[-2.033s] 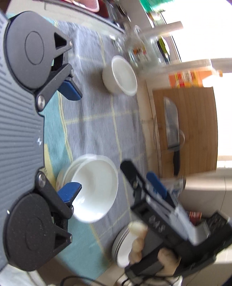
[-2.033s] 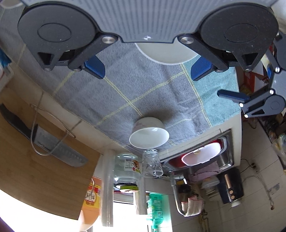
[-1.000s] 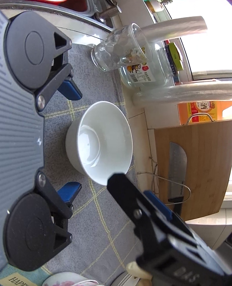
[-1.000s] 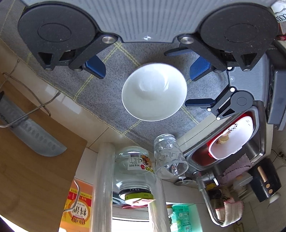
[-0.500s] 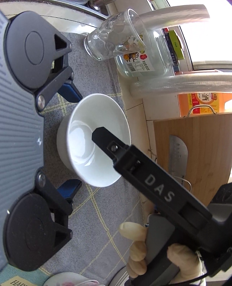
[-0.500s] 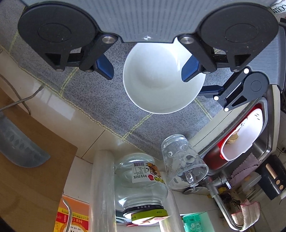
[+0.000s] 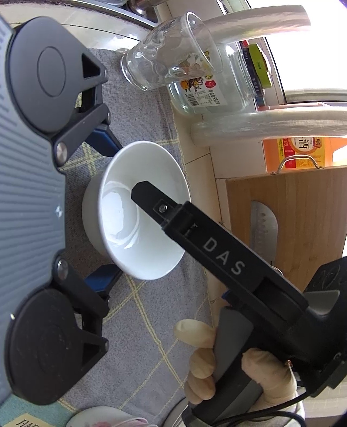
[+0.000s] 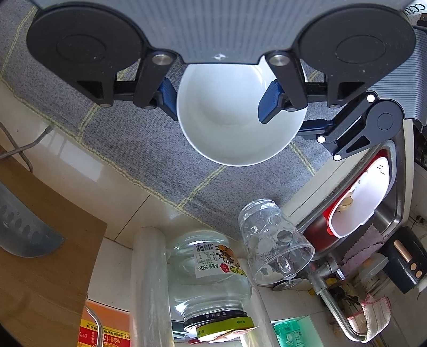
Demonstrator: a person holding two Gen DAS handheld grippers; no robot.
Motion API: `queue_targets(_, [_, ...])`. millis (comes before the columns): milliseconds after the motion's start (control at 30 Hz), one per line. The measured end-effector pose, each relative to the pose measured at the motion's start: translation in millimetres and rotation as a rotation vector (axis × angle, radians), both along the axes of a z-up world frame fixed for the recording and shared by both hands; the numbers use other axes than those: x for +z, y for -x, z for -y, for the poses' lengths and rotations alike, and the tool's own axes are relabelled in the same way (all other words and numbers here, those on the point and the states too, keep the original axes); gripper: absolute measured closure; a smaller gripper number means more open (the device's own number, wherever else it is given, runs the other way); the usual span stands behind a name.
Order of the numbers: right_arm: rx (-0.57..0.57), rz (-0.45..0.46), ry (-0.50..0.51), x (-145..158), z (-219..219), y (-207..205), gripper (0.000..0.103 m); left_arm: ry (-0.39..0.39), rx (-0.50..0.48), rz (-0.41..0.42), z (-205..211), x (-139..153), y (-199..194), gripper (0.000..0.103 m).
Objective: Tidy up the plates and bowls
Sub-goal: 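Lift the white bowl with the right tool and carry it toward the nested bowls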
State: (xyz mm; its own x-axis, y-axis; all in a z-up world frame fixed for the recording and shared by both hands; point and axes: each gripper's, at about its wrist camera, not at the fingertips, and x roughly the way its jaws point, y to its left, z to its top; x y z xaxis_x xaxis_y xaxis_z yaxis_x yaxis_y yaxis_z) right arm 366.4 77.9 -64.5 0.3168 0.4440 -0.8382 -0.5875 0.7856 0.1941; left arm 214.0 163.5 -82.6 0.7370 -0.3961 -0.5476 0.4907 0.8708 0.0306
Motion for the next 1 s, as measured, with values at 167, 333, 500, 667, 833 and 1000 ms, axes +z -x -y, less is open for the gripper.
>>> queue_targets(167, [0.000,0.001,-0.002,2,0,2,0.035,-0.011,-0.006,-0.002,1,1,-1,0.016])
queue_targets(333, [0.004,0.011,-0.002,7,0,9,0.035,-0.023,-0.016,-0.002,0,2,1,0.016])
queue_targets(500, [0.008,0.024,-0.017,17,5,21,0.035,-0.034,-0.026,0.013,0,8,10,0.016])
queue_targets(667, [0.003,0.031,-0.039,28,12,40,0.035,-0.041,-0.040,0.018,3,20,28,0.016])
queue_targets(833, [0.002,0.046,-0.047,40,20,63,0.035,-0.060,-0.072,0.025,9,32,47,0.016])
queue_targets(1000, [-0.010,0.060,-0.058,52,33,88,0.035,-0.055,-0.104,0.034,15,45,64,0.016])
